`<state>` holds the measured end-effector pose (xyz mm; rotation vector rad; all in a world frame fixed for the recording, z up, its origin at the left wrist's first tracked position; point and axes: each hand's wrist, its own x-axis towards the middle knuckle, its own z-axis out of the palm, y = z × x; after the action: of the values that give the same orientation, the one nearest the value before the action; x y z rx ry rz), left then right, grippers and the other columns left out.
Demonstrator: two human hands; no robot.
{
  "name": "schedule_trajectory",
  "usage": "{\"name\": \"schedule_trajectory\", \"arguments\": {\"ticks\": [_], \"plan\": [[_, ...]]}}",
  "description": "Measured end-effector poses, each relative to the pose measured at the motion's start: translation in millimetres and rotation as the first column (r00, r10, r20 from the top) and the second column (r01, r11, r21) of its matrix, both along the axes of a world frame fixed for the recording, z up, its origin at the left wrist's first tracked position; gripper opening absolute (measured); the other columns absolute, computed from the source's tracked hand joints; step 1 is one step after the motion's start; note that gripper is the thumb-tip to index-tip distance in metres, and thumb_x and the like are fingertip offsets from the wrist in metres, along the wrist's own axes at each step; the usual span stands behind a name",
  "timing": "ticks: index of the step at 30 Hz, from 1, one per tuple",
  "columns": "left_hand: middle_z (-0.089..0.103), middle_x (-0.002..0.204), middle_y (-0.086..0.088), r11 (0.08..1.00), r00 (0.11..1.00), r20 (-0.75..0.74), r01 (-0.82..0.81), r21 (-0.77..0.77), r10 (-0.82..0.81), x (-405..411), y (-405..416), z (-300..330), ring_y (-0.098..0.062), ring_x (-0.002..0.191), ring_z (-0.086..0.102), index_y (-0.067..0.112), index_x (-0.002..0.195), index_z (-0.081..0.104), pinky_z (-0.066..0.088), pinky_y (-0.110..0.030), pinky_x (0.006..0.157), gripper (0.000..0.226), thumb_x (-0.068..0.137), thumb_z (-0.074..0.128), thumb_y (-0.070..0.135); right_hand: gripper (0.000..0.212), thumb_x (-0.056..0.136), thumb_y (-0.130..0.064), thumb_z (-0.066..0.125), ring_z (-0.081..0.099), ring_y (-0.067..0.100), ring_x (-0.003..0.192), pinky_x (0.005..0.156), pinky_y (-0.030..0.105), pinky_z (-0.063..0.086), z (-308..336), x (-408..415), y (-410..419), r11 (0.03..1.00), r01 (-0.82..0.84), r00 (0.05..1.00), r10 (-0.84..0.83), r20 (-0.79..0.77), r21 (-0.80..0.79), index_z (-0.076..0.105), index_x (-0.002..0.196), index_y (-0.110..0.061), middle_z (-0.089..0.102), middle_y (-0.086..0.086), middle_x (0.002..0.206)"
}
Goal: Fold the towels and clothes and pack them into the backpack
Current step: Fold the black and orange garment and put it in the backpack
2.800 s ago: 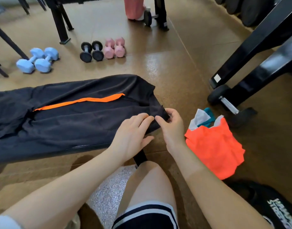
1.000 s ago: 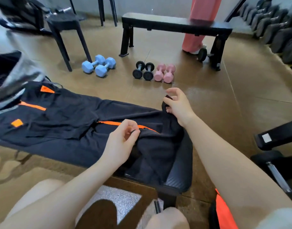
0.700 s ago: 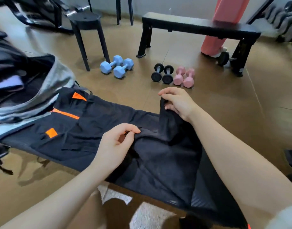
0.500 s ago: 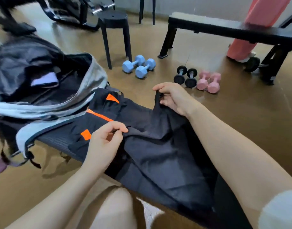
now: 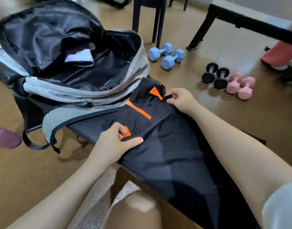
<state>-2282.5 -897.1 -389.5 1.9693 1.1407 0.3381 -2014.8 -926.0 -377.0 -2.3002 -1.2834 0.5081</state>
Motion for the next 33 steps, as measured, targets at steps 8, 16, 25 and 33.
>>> {"name": "schedule_trajectory", "arguments": {"ticks": [8, 16, 25, 33], "plan": [[0.058, 0.06, 0.004, 0.997, 0.947, 0.318, 0.021, 0.072, -0.043, -7.5, 12.1, 18.8, -0.001, 0.054, 0.046, 0.028, 0.075, 0.055, 0.033, -0.012, 0.054, 0.02, 0.076, 0.073, 0.02, 0.014, 0.085, -0.011, 0.059, 0.048, 0.006, 0.053, 0.059, 0.02, 0.04, 20.8, -2.6, 14.8, 0.909, 0.211, 0.969, -0.146, -0.2, 0.359, 0.062, 0.076, -0.021, 0.052, -0.007, 0.057], [0.057, 0.077, 0.003, 0.969, 0.994, -0.056, -0.078, 0.234, 0.093, -28.9, 34.4, -3.2, -0.025, 0.083, 0.061, 0.019, 0.104, 0.049, 0.044, -0.031, 0.071, 0.027, 0.084, 0.065, 0.028, 0.017, 0.09, -0.011, 0.051, 0.063, 0.014, 0.076, 0.087, 0.035, 0.05, -5.1, -22.7, 40.6, 0.94, 0.245, 0.947, -0.18, -0.265, 0.236, 0.058, 0.106, -0.014, 0.068, 0.001, 0.078], [0.057, 0.122, -0.014, 0.749, 0.929, -0.125, 0.356, 0.558, -0.348, 33.4, -13.9, 9.0, -0.031, 0.115, 0.052, 0.003, 0.113, 0.058, 0.044, -0.042, 0.093, 0.043, 0.086, 0.033, 0.024, 0.062, 0.096, -0.033, 0.043, 0.012, 0.02, 0.145, 0.116, 0.035, 0.007, -5.8, -65.8, -40.8, 0.917, -0.397, 0.859, 0.381, 0.341, -0.024, 0.018, 0.148, -0.011, 0.016, 0.006, 0.157], [-0.008, 0.157, -0.004, 0.764, 0.824, -0.476, 0.511, 0.393, -0.306, 42.2, -13.3, -31.4, -0.022, 0.144, -0.008, 0.032, 0.148, -0.001, -0.007, -0.037, 0.115, 0.1, 0.061, -0.006, 0.081, 0.063, 0.093, -0.059, 0.015, 0.003, 0.014, 0.146, 0.116, 0.037, -0.001, -26.7, -28.8, -49.1, 0.881, -0.336, 0.772, 0.46, 0.438, -0.333, 0.01, 0.149, -0.03, 0.005, -0.005, 0.159]]}}
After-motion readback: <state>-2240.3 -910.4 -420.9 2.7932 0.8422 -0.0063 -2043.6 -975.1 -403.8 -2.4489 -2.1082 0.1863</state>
